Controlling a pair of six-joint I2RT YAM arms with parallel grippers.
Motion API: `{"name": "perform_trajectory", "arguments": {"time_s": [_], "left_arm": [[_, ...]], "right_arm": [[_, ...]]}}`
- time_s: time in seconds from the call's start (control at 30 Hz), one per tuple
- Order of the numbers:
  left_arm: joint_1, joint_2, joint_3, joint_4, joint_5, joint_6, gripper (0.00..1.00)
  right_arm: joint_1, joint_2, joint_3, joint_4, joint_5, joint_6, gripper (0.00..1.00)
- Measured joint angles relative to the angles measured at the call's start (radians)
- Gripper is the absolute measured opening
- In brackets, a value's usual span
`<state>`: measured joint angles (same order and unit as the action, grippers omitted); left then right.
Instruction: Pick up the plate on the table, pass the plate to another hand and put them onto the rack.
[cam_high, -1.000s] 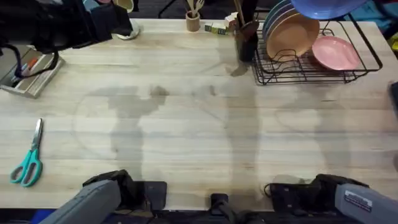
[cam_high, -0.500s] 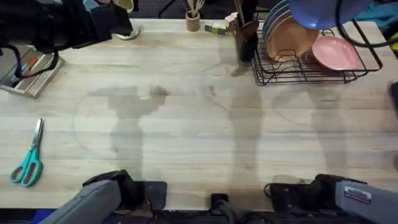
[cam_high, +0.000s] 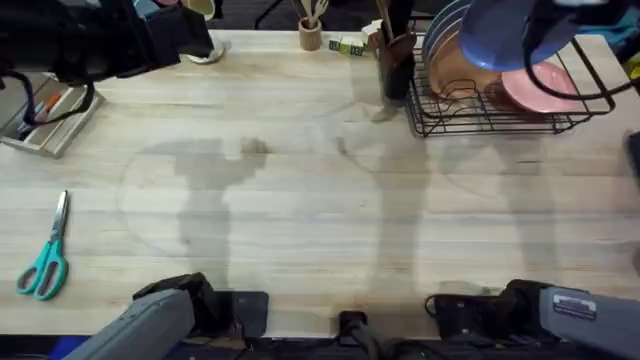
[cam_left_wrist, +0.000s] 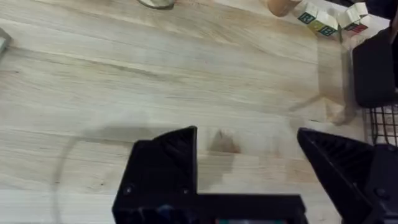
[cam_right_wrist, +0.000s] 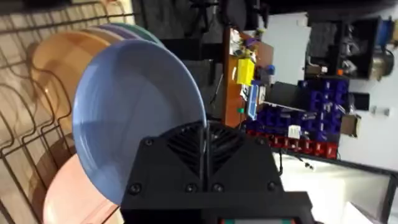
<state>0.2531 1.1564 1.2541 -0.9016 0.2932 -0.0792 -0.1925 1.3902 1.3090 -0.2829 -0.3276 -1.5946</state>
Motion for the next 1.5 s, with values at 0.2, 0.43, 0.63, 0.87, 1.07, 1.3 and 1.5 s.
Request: {"name": "perform_trajectory", "arguments": {"time_s": [0.2,0.43,0.63,0.87,1.07,1.3,1.5], "left_arm": [[0.000,0.000,0.000,0.000,0.000,0.000,0.994],[0.000,0.000,0.000,0.000,0.000,0.000,0.993],[0.000,0.000,0.000,0.000,0.000,0.000,0.993],[0.000,0.000,0.000,0.000,0.000,0.000,0.993],[0.000,0.000,0.000,0.000,0.000,0.000,0.993],[0.000,0.000,0.000,0.000,0.000,0.000,0.993],[0.000,0.000,0.000,0.000,0.000,0.000,0.993]], "right_arm": [[0.000,0.072,0.000,0.013,-0.003,-0.075,0.028],[0.000,0.141,0.000,0.031,-0.002,-0.162,0.028],[0.000,0.188,0.000,0.067,-0.002,-0.194,0.028],[0.006,0.198,0.000,0.064,-0.002,-0.208,0.029],[0.013,0.212,0.000,0.008,-0.003,-0.222,0.028],[0.028,0.235,0.000,-0.076,-0.014,-0.225,0.028],[0.031,0.235,0.000,-0.093,-0.018,-0.232,0.032]]}}
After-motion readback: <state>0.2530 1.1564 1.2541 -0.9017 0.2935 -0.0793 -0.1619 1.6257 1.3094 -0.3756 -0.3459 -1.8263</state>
